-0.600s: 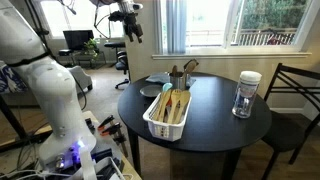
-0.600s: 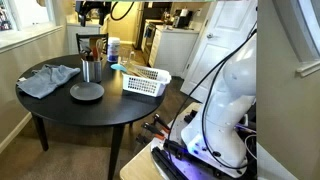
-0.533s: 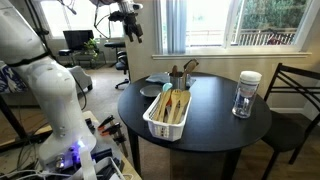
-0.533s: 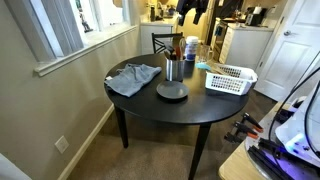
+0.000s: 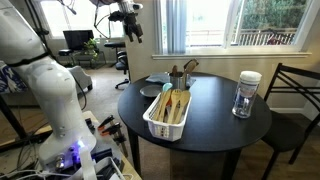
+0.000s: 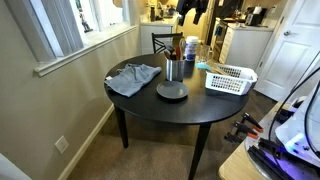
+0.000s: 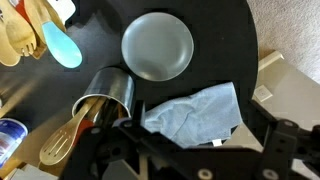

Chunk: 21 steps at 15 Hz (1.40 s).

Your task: Put the green ladle in the silver container.

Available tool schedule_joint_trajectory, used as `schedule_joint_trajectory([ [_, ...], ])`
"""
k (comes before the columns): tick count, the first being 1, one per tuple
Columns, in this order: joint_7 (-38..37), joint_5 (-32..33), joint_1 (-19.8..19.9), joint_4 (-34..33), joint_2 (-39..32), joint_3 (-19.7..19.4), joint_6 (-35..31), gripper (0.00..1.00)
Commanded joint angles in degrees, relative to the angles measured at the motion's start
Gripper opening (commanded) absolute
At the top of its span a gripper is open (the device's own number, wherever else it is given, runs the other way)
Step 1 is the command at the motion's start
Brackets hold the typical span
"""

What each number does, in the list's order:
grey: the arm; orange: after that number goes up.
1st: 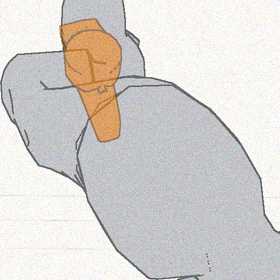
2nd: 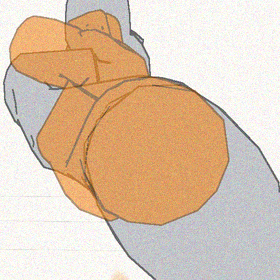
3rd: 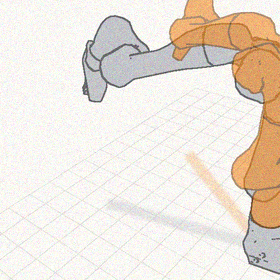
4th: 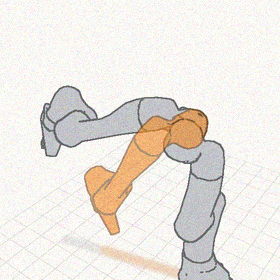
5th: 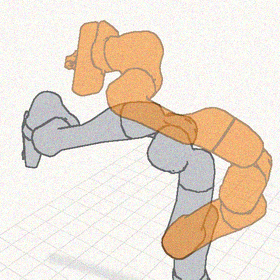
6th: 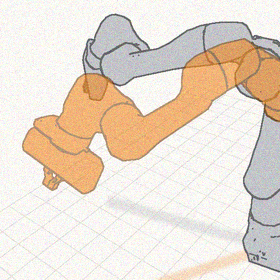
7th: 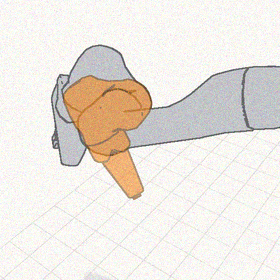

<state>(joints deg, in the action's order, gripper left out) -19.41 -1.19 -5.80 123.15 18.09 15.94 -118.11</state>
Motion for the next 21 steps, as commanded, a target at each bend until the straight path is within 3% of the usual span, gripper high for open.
schedule_joint_trajectory([
  [1,-0.2,0.3,-0.9,-0.1,-0.1,-0.8,0.1,1.00],
  [12,1.6,0.5,-1.4,2.0,1.4,-1.2,-1.8,1.00],
  [21,14.9,7.4,-1.2,22.2,11.8,-5.5,-19.8,1.00],
])
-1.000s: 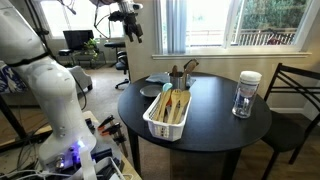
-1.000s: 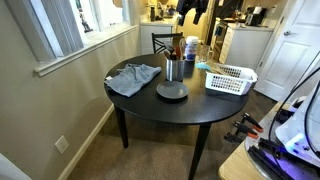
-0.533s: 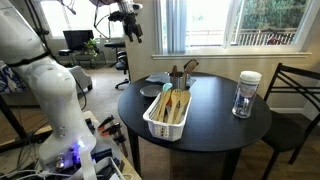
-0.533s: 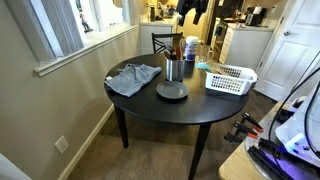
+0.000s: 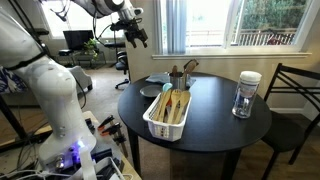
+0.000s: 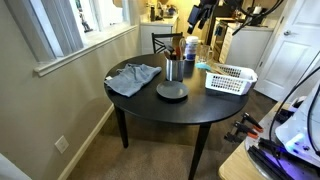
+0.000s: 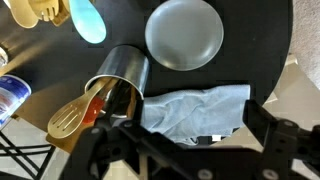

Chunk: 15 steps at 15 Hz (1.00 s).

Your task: Put the green ladle in the silver container.

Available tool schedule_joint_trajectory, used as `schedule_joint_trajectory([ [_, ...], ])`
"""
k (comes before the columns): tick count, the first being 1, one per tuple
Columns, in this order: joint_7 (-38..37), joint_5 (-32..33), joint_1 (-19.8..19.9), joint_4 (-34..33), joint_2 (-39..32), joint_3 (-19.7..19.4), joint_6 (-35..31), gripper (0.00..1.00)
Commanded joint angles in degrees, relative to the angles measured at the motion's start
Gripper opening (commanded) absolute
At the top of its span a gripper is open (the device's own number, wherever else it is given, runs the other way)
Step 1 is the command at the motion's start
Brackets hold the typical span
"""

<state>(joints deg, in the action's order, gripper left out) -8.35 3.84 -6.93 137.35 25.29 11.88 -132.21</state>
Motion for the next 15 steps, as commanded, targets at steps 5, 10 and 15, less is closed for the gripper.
schedule_joint_trajectory([
  [5,14.6,0.9,-2.2,19.7,5.3,-7.1,-19.1,1.00],
  [10,31.0,-4.3,-9.7,23.1,1.4,-19.6,-31.1,1.00],
  [15,34.1,-6.1,-11.3,22.0,1.3,-23.1,-29.5,1.00],
])
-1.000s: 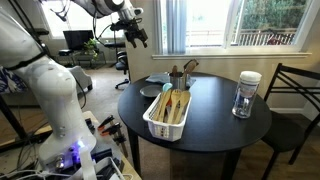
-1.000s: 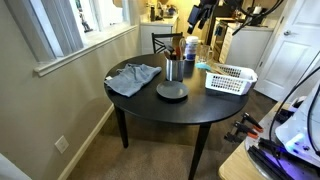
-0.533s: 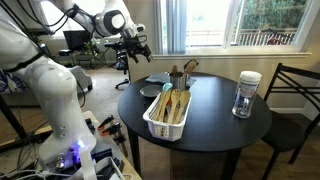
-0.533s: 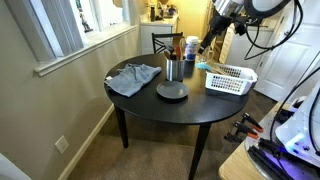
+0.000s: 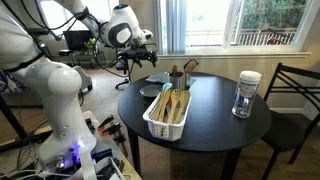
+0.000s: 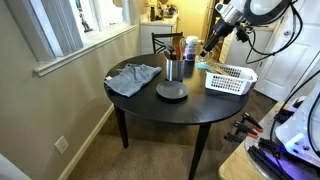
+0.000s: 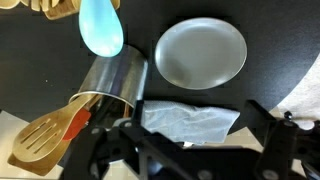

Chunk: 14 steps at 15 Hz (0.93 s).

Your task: Put the green ladle in the silver container.

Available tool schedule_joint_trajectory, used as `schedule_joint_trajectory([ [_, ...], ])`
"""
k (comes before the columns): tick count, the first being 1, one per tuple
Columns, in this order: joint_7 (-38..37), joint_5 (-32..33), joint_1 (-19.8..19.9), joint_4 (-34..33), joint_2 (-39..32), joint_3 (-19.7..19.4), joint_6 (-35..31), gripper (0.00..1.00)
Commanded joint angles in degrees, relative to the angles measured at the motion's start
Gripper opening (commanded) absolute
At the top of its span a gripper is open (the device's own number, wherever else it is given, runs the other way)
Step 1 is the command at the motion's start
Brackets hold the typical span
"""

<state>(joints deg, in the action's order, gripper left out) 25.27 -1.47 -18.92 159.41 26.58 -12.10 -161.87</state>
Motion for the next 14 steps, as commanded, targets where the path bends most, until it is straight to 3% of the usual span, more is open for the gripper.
schedule_joint_trajectory([
  [1,0.4,-0.8,0.9,-0.1,0.0,1.0,0.2,1.00],
  [10,0.3,-0.7,0.8,-0.1,0.0,1.6,0.2,1.00],
  [14,8.0,-5.0,-4.5,-0.1,0.6,-5.3,2.6,1.00],
])
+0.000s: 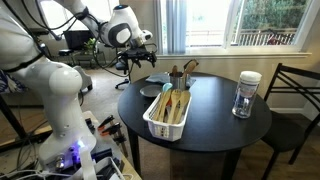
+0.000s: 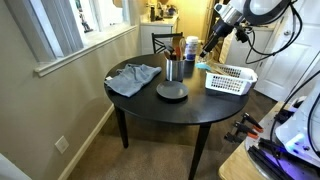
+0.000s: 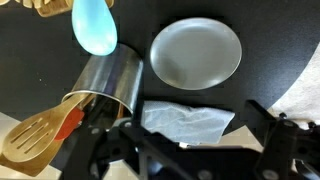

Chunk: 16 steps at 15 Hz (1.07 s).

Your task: Put the green ladle in the silver container.

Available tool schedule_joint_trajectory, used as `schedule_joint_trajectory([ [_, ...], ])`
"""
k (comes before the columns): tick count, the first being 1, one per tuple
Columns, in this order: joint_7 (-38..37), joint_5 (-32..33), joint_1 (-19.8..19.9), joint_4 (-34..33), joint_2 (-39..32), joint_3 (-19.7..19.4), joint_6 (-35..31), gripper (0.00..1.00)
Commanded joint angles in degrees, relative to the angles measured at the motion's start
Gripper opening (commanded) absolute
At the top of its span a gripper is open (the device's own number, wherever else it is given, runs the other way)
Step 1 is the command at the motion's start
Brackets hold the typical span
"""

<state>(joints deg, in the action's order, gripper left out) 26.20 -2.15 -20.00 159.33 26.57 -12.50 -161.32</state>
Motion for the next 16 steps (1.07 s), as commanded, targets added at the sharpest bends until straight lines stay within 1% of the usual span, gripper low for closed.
schedule_joint_trajectory([
  [1,10.9,-6.8,-5.6,-0.1,0.8,-8.6,2.6,1.00],
  [3,19.1,-11.9,-8.5,-0.1,1.7,-15.3,4.9,1.00],
  [5,26.7,-16.1,-8.7,-0.6,1.7,-20.0,8.0,1.00],
  [6,30.0,-18.0,-8.2,-1.2,1.2,-21.5,9.7,1.00],
  [8,34.7,-20.0,-6.5,-2.6,-1.0,-22.8,13.0,1.00],
  [10,36.7,-20.6,-4.5,-3.5,-3.1,-22.3,14.9,1.00],
  [13,35.1,-19.3,-0.2,-4.2,-7.3,-18.8,13.5,1.00],
  [16,36.1,-20.6,3.0,-5.7,-11.2,-16.1,13.7,1.00],
])
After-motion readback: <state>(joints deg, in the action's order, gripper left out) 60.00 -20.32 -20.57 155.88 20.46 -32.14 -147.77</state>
